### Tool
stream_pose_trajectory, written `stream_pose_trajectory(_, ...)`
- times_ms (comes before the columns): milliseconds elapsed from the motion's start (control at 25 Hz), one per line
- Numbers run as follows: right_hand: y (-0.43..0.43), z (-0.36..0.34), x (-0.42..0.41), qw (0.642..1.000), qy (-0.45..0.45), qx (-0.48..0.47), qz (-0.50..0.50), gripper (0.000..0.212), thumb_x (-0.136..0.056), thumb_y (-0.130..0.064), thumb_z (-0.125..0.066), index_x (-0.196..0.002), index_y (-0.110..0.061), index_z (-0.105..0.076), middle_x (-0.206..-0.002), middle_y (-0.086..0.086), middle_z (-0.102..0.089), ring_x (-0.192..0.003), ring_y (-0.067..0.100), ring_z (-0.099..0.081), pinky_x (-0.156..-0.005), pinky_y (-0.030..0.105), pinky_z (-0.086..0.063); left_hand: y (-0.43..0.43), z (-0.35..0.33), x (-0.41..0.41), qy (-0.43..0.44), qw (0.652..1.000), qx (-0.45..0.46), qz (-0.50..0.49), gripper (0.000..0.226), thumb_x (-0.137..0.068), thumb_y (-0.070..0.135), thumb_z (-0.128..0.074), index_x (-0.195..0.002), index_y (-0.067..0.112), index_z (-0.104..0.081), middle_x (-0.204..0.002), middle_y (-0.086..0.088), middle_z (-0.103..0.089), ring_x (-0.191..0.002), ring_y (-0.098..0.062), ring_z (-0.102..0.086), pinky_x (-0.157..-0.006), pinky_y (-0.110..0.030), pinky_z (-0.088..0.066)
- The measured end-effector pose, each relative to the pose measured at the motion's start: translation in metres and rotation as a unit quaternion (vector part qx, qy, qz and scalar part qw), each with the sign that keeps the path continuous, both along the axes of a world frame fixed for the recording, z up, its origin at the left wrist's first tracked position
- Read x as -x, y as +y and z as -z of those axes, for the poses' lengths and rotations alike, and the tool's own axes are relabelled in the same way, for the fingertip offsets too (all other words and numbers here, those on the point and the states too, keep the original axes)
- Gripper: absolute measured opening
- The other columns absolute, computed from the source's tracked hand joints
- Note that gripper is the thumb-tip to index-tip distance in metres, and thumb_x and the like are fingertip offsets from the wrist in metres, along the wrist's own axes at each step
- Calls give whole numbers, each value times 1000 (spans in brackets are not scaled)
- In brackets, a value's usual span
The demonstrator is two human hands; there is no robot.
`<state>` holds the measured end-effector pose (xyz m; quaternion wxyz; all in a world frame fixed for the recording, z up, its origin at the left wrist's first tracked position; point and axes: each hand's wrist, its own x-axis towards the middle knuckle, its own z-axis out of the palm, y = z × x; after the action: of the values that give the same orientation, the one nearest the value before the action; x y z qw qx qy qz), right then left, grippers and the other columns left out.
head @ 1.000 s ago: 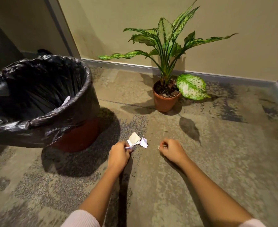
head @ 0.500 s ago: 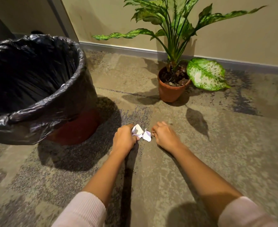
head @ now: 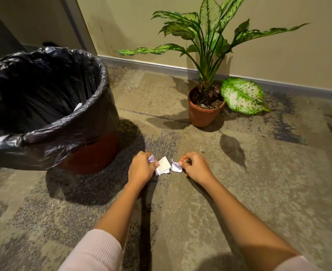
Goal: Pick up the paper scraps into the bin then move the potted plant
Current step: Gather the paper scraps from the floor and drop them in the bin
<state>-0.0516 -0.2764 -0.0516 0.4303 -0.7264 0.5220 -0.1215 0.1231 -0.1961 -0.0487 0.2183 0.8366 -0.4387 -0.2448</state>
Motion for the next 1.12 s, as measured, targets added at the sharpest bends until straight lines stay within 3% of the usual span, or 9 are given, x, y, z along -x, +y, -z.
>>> stream_pose_trajectory(80,4,-4,-6,999,1,8,-32,20,-87,-14,-66,-70,-25,-62,-91,3,-57,-75,19,-56,-75,31,-47,7,0,-9,90,993,19,-80,26,-83,26,-70,-63,15,-57,-70,-1,-60,-73,-22,-56,-58,-32,-33)
stream_pose_trajectory(160,12,-4,-13,994,30,41,-98,4,-86,-13,-66,-83,-14,-70,-105,3,-55,-90,18,-57,-84,28,-45,12,-1,-15,133,989,23,-56,28,-80,22,-74,-58,17,-57,-65,7,-62,-71,-16,-55,-57,-29,-33)
stream_pose_trajectory(280,26,1,-20,972,101,118,-174,14,-86,-8,-62,-100,-8,-67,-120,2,-49,-99,22,-58,-88,34,-50,8,-2,-11,60,995,28,80,19,-69,23,-83,-65,19,-65,-107,0,-66,-99,-19,-57,-79,-30,-42)
stream_pose_trajectory(400,33,2,-22,958,139,161,-192,21,-85,-6,-61,-107,-7,-59,-118,3,-45,-100,24,-57,-82,38,-53,-1,5,3,-81,977,-11,199,20,-73,28,-80,-86,16,-73,-140,7,-51,-120,-24,-42,-97,-38,-41)
stream_pose_trajectory(480,37,0,-22,948,169,183,-200,26,-86,-6,-61,-111,-7,-56,-122,11,-45,-109,27,-53,-87,39,-51,-7,6,6,-110,968,-17,226,22,-76,24,-76,-94,13,-71,-136,5,-51,-119,-25,-44,-91,-34,-42)
stream_pose_trajectory(600,40,-7,-22,951,190,166,-178,24,-87,-6,-59,-110,-8,-55,-122,15,-45,-110,31,-53,-89,41,-50,-11,0,11,-92,968,-31,232,16,-76,19,-73,-87,15,-63,-102,0,-54,-97,-25,-58,-69,-28,-36)
stream_pose_trajectory(880,32,-7,-3,986,155,57,-37,13,-94,-9,-52,-94,-8,-65,-97,8,-64,-78,18,-57,-65,27,-46,14,-15,-2,82,996,8,-19,21,-74,17,-81,-60,15,-66,-73,-3,-70,-74,-17,-64,-59,-25,-43)
stream_pose_trajectory(960,27,-10,9,991,127,15,33,14,-94,-14,-54,-97,-10,-67,-86,3,-64,-71,13,-56,-54,23,-39,19,-31,-8,94,992,57,-62,20,-78,17,-78,-62,9,-67,-72,-3,-70,-76,-18,-65,-58,-25,-42)
stream_pose_trajectory(1120,17,-37,14,994,63,-4,94,18,-93,-19,-58,-105,-10,-68,-88,5,-71,-77,19,-65,-57,25,-45,14,-77,-6,77,984,131,-95,22,-80,22,-77,-68,10,-62,-77,-3,-69,-76,-15,-63,-52,-21,-39)
